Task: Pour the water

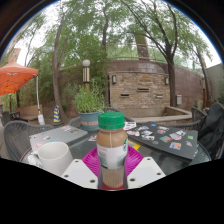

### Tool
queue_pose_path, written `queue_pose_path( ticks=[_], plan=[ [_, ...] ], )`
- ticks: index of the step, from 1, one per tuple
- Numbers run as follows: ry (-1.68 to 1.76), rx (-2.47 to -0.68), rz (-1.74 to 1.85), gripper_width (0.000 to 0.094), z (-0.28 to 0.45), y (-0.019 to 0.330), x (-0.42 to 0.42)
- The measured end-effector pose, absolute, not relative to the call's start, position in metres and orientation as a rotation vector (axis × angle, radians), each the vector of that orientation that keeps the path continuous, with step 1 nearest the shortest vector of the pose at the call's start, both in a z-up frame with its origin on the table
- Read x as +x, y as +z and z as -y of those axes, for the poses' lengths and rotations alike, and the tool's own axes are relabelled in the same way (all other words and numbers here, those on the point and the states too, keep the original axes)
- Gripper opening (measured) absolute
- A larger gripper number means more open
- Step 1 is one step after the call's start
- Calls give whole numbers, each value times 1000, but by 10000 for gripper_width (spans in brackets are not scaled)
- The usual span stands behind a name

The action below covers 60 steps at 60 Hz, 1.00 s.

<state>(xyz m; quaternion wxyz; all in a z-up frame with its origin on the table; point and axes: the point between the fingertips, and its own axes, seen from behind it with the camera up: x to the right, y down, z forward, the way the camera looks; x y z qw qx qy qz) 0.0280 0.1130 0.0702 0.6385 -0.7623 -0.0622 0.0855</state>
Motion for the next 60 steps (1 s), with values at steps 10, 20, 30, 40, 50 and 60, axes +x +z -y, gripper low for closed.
queue_pose_path(
  ticks=[10, 20, 30, 40, 50, 60],
  plan=[
    [198, -1731, 151, 418, -110, 73, 27],
    [207, -1785, 124, 829, -88, 79, 34],
    [198, -1770, 163, 833, -35, 105, 38],
    [124, -1782, 176, 835, 49, 132, 56],
    [112, -1796, 184, 832, 147, 135, 71],
    [104, -1783, 200, 829, 218, 141, 84]
  ],
)
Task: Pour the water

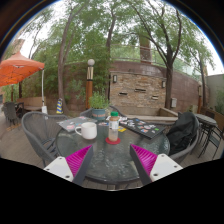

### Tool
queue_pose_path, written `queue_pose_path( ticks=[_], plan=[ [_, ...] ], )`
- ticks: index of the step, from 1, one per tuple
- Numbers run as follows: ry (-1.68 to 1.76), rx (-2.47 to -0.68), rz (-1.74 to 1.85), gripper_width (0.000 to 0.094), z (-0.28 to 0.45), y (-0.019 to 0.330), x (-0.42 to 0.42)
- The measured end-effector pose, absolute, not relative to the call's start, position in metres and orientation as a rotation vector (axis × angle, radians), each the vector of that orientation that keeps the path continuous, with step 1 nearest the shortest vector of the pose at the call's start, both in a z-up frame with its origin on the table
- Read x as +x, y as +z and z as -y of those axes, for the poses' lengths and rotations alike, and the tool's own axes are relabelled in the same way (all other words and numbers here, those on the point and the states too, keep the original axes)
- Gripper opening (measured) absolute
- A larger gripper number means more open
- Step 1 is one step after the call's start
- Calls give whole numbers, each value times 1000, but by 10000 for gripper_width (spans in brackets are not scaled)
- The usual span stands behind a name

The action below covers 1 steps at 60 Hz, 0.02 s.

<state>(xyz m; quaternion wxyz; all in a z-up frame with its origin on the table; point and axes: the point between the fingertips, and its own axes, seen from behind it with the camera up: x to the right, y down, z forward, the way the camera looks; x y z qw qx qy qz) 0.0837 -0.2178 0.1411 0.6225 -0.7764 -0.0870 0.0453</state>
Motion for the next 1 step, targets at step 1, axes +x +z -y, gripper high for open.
queue_pose_path(
  ticks=[1],
  plan=[
    [109, -1779, 200, 828, 223, 142, 84]
  ],
)
